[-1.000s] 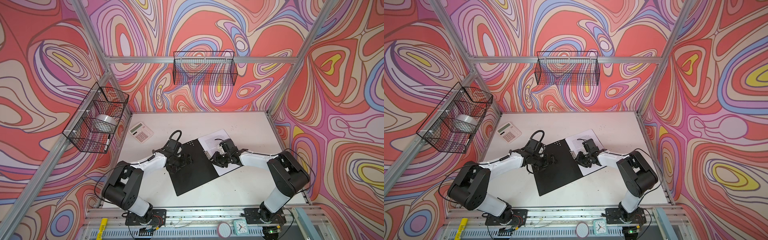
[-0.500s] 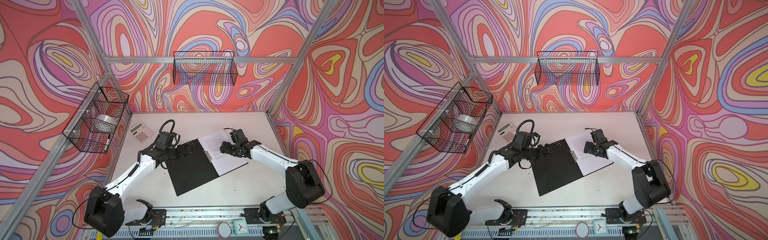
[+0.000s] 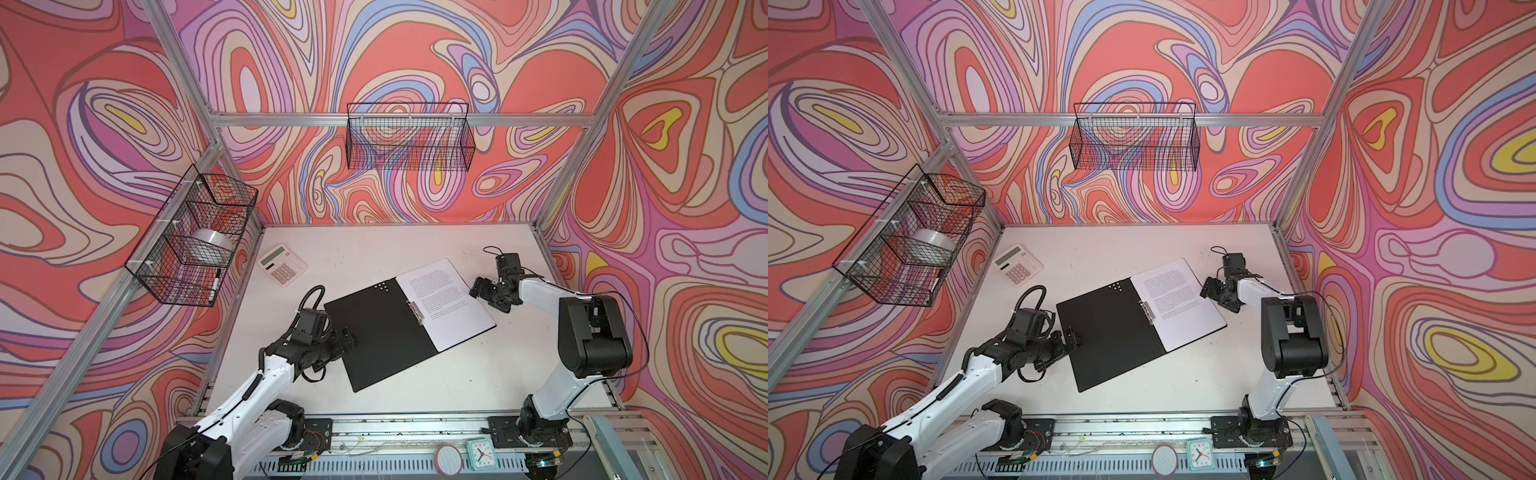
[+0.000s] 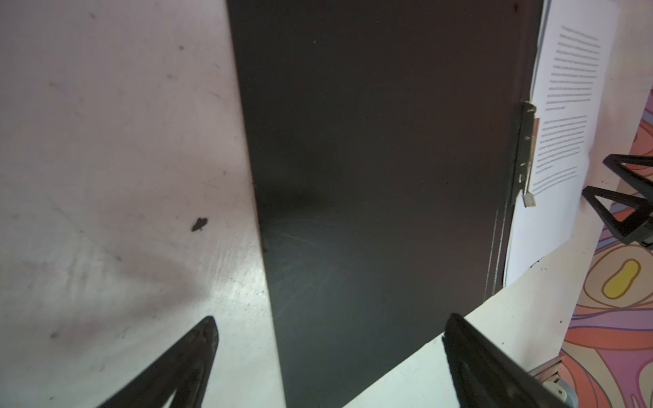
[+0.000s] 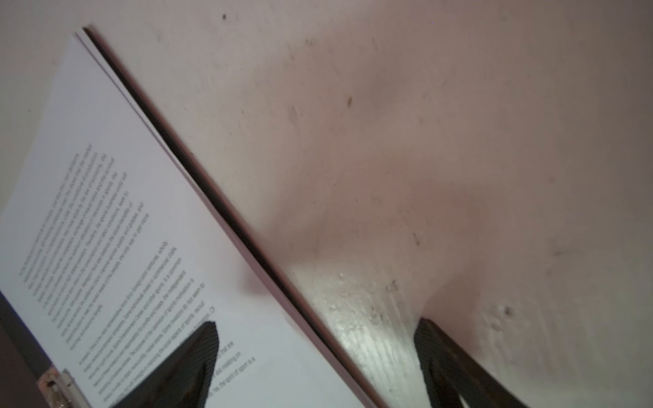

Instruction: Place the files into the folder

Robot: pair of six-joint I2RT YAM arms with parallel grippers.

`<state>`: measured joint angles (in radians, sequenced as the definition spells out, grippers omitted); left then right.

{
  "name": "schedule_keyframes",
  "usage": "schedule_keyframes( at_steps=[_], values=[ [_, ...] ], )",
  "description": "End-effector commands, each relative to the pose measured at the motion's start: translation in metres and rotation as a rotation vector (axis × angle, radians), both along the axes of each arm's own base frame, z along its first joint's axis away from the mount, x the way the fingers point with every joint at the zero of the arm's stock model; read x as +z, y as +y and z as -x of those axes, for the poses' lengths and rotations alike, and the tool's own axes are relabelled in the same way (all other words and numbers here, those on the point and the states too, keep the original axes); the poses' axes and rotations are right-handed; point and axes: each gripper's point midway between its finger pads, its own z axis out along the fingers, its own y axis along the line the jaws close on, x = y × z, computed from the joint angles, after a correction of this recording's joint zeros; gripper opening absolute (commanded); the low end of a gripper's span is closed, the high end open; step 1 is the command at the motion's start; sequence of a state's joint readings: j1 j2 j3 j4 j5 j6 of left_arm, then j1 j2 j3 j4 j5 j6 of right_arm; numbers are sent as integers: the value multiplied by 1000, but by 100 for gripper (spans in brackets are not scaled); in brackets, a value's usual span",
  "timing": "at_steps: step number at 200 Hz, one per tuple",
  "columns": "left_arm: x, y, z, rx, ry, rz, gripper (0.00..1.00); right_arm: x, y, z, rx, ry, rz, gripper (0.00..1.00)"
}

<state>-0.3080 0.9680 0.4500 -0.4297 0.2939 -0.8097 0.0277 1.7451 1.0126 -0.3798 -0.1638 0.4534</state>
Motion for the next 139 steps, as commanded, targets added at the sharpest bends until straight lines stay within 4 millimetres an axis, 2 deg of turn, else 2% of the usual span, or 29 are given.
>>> schedule_keyframes(
  at_steps=[1, 44, 75, 139],
  values=[
    [0, 2, -8, 31, -18, 10, 100, 2, 10, -8, 28, -23, -59, 92],
    [-15, -2, -13, 13, 28, 13, 100, -6, 20, 4, 43, 16, -119, 91],
    [-29, 11, -10, 58, 85, -63, 100, -13, 30, 19, 58, 53, -180, 91],
    [-41, 9, -13, 63, 104, -49, 100, -20, 46, 48, 70, 80, -294, 90]
  ],
)
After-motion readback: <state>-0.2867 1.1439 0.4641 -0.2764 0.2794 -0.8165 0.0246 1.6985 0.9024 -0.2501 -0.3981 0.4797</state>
